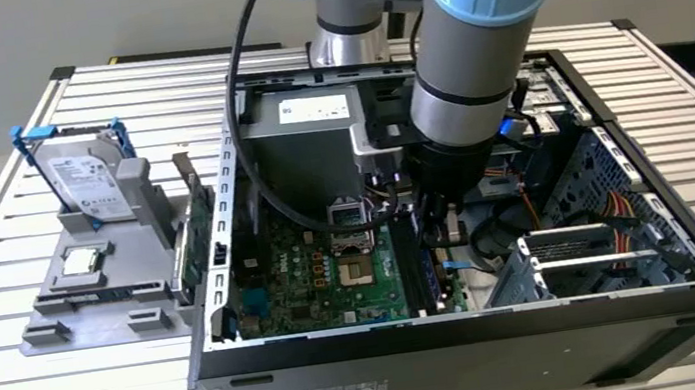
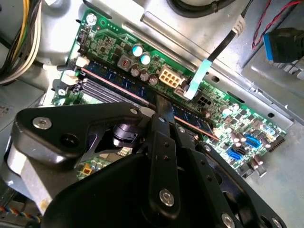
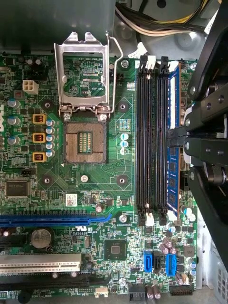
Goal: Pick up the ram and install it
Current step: 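Press down the ram until it locks into place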
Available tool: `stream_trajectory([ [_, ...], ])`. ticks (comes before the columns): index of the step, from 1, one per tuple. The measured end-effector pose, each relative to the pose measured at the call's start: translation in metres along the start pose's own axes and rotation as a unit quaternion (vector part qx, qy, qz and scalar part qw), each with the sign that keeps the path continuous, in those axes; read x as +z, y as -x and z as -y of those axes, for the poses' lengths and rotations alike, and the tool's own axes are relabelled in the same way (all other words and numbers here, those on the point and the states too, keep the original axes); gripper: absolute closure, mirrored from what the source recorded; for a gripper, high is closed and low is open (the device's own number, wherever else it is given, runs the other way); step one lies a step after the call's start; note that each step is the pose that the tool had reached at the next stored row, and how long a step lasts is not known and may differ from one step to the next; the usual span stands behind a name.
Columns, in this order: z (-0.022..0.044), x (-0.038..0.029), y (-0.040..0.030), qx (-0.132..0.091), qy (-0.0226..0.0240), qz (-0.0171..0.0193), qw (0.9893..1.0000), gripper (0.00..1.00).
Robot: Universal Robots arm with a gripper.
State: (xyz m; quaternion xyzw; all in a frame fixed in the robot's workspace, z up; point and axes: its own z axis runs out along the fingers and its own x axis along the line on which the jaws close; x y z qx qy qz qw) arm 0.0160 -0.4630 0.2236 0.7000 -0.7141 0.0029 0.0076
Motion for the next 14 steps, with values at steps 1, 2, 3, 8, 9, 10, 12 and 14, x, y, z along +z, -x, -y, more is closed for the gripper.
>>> stream_trajectory([
  [1,-0.0001,-0.0035,-0.0004,0.0,0.0003,-0.0011,1.0,1.0],
  [2,-0.0002,-0.0072,-0.0007,0.0,0.0004,-0.0017,1.0,1.0],
  [3,-0.0002,-0.0102,-0.0007,0.0,0.0004,-0.0015,1.0,1.0],
  [8,-0.0003,-0.0284,-0.001,0.0,0.0008,-0.0017,1.0,1.0],
  [9,-0.0003,-0.0317,-0.001,0.0,0.0008,-0.0017,1.0,1.0],
  [10,-0.0003,-0.0346,-0.0011,0.0,0.0008,-0.0017,1.0,1.0],
  [12,-0.0004,-0.0403,-0.0012,0.0,0.0008,-0.0017,1.0,1.0],
  [14,-0.0004,-0.0445,-0.0013,0.0,0.0009,-0.0017,1.0,1.0],
])
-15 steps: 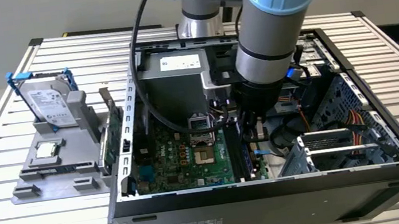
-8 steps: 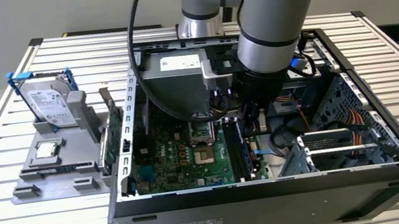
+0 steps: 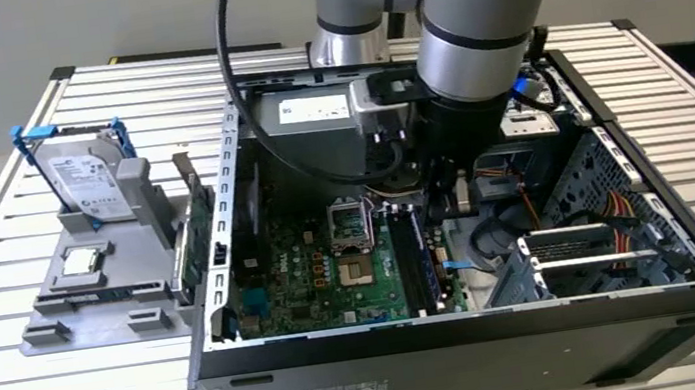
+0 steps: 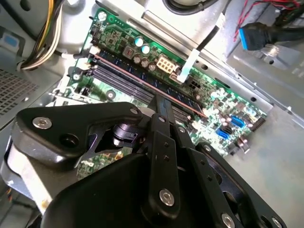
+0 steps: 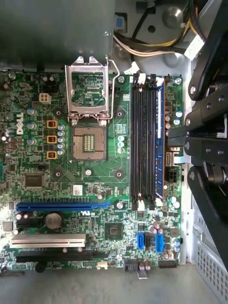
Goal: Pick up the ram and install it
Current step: 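Press down the ram until it locks into place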
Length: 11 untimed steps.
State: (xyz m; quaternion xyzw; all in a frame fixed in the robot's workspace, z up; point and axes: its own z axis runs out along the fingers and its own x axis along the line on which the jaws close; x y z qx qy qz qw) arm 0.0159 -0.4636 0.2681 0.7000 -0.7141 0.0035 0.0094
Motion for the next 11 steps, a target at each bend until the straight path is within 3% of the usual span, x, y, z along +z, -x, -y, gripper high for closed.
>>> stream_trajectory([
  [11,-0.0001,-0.0119,-0.0002,0.0,0.0,0.0,1.0,1.0],
])
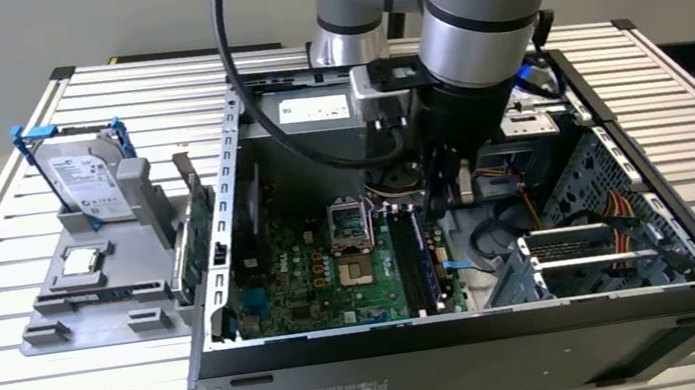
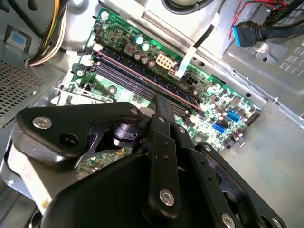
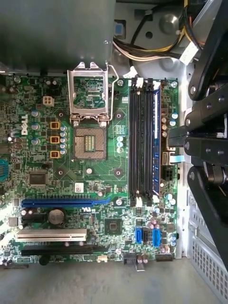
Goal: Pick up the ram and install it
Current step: 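Press down the ram until it locks into place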
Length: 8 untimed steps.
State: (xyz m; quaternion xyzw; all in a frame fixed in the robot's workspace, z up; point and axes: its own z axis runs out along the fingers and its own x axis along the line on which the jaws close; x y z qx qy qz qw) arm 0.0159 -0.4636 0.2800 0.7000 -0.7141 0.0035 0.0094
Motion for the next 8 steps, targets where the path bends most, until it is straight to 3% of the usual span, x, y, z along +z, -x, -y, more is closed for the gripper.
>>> stream_trajectory([
  [8,-0.0001,-0.011,-0.0002,0.0,0.0,-0.0001,1.0,1.0],
])
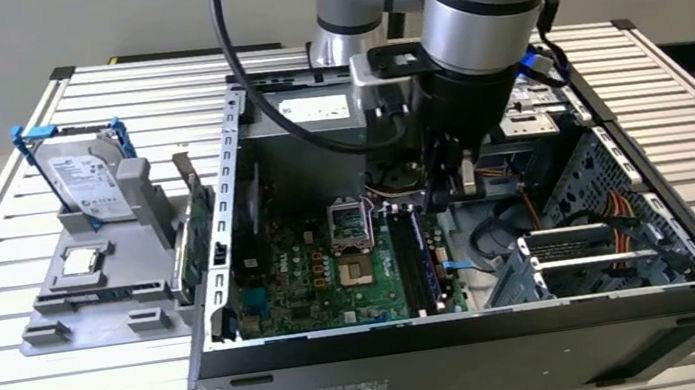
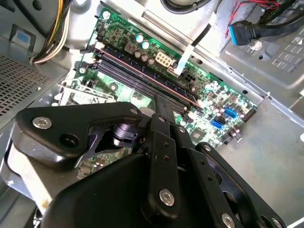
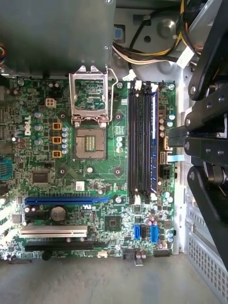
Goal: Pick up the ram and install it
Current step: 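Press down the ram until it locks into place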
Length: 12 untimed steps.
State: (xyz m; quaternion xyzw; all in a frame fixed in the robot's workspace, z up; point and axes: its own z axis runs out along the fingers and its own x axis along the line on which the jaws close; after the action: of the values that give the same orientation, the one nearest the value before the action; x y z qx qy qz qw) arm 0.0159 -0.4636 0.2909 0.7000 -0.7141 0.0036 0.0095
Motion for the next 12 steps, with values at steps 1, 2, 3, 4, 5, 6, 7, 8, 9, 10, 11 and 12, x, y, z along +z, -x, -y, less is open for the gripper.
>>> stream_trajectory([
  [1,0.0,-0.0016,0.0,0.0,0.0,0.0,1.0,1.0],
  [2,0.0,-0.0032,-0.0001,0.0,0.0,0.0,1.0,1.0],
  [3,0.0,-0.0048,-0.0001,0.0,0.0,0.0,1.0,1.0],
  [4,-0.0001,-0.0066,-0.0001,0.0,0.0,0.0,1.0,1.0],
  [5,-0.0001,-0.0083,-0.0001,0.0,0.0,0.0,1.0,1.0],
  [6,-0.0001,-0.0101,-0.0002,0.0,0.0,-0.0001,1.0,1.0],
  [7,-0.0001,-0.0119,-0.0002,0.0,0.0,-0.0001,1.0,1.0],
  [8,-0.0001,-0.0136,-0.0003,0.0,0.0,0.0,1.0,1.0],
  [9,-0.0001,-0.015,-0.0003,0.0,0.0,0.0,1.0,1.0],
  [10,-0.0001,-0.0167,-0.0003,0.0,0.0,0.0,1.0,1.0],
  [11,-0.0002,-0.0184,-0.0003,0.0,0.0,0.0,1.0,1.0],
  [12,-0.0002,-0.0201,-0.0004,0.0,0.0,-0.0001,1.0,1.0],
])
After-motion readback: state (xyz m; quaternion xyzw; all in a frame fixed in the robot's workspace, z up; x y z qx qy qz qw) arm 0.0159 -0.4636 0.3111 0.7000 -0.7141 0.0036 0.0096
